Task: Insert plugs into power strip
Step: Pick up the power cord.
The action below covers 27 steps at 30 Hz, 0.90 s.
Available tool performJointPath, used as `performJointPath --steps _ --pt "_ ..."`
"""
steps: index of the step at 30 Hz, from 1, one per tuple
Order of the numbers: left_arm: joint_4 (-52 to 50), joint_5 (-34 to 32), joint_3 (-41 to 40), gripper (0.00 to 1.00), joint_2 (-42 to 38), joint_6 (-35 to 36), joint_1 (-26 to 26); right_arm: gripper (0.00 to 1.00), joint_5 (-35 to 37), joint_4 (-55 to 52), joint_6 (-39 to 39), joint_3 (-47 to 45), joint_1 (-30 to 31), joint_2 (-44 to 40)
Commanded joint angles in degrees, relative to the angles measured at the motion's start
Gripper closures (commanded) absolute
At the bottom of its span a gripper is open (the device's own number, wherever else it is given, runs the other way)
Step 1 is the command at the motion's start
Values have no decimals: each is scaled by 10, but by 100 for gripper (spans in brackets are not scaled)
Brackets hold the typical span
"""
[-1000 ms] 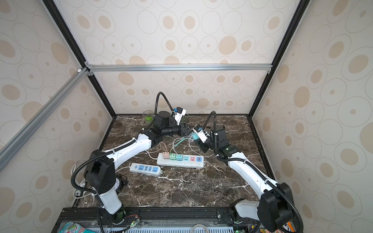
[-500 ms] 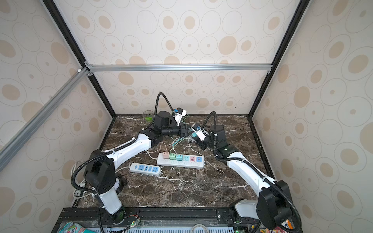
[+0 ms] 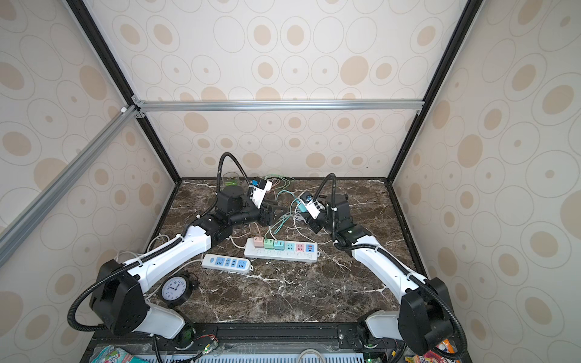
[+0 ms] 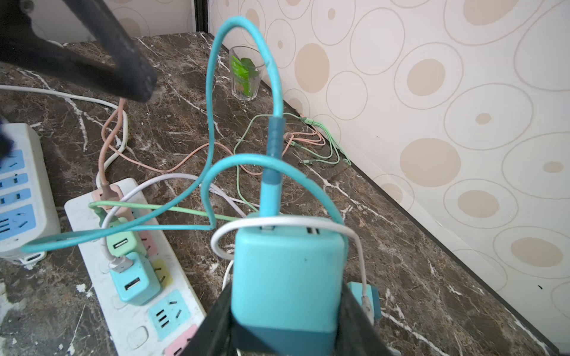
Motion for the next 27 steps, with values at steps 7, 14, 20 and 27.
performJointPath --steps 7,14,20,27 --pt "37 56 36 46 67 82 -46 100 -20 -25 24 46 4 -9" --pt "33 -120 73 42 116 79 -48 100 -44 -40 27 51 4 -16" --pt "55 -123 83 40 134 82 -49 100 -50 -42 32 46 4 -20" --pt "132 -88 63 75 130 58 -48 100 -43 -27 36 37 4 -16"
